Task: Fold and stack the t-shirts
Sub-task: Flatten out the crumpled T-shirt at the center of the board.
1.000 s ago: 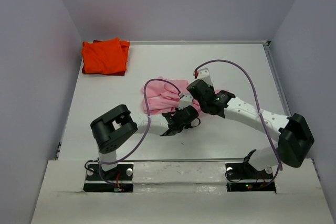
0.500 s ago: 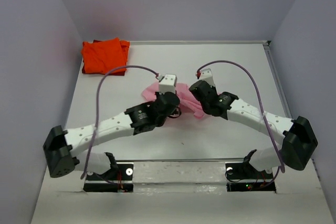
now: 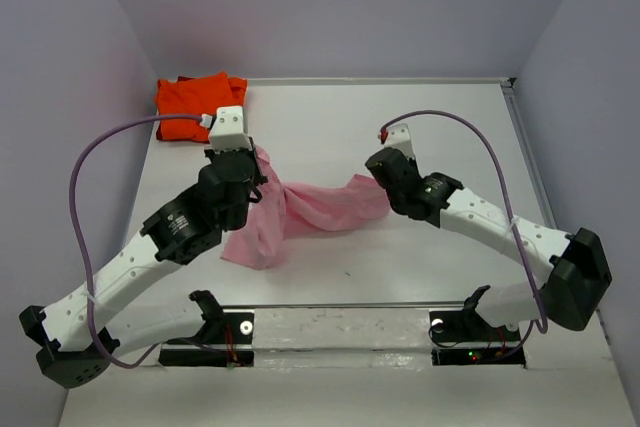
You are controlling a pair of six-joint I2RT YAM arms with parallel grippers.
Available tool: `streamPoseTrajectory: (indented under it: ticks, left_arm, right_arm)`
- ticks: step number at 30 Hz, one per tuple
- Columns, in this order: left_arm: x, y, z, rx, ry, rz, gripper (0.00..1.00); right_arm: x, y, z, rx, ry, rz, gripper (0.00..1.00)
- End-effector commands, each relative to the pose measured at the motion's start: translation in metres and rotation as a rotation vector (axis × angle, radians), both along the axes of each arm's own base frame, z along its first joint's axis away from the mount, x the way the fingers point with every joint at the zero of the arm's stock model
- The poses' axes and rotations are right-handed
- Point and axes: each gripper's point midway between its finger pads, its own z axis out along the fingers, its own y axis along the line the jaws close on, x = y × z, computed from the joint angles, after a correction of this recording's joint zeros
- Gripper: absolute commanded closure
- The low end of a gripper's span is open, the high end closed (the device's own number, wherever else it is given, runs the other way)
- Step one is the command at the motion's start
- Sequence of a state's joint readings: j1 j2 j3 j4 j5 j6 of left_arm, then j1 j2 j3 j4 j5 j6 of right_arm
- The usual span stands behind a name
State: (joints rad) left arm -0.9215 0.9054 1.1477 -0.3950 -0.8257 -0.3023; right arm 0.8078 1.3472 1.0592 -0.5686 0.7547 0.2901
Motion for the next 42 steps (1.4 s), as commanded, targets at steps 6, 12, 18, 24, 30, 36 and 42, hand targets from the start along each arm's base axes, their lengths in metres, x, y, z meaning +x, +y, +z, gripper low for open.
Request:
streamPoseTrajectory:
  ticks: [6,12,18,24,30,36,42]
  left_arm:
    - [0.009,0.032,0.047,0.057,-0.083,0.06,1.0]
    - [0.014,0.031,0.065,0.082,-0.108,0.059,1.0]
    - [0.015,0.044,0.08,0.099,-0.135,0.098,1.0]
    - [0.011,0.071,0.092,0.129,-0.154,0.177,1.0]
    - [-0.014,0.122,0.124,0.15,-0.216,0.344,1.0]
    - [-0.041,0.157,0.152,0.09,-0.275,0.442,1.0]
    - [-0.057,0.168,0.183,0.011,-0.34,0.428,1.0]
  right_arm:
    - [0.032,-0.014,0.088,0.075,-0.198,-0.065,1.0]
    - [0.053,-0.03,0.156,0.096,-0.312,-0.095,1.0]
    - [0.065,-0.062,0.225,0.079,-0.429,-0.134,1.0]
    - [0.055,-0.089,0.258,0.102,-0.505,-0.192,1.0]
    - [0.042,-0.127,0.274,0.109,-0.566,-0.29,1.0]
    - [0.032,-0.147,0.29,0.133,-0.614,-0.334,1.0]
    - [0.007,-0.158,0.33,0.184,-0.711,-0.327,1.0]
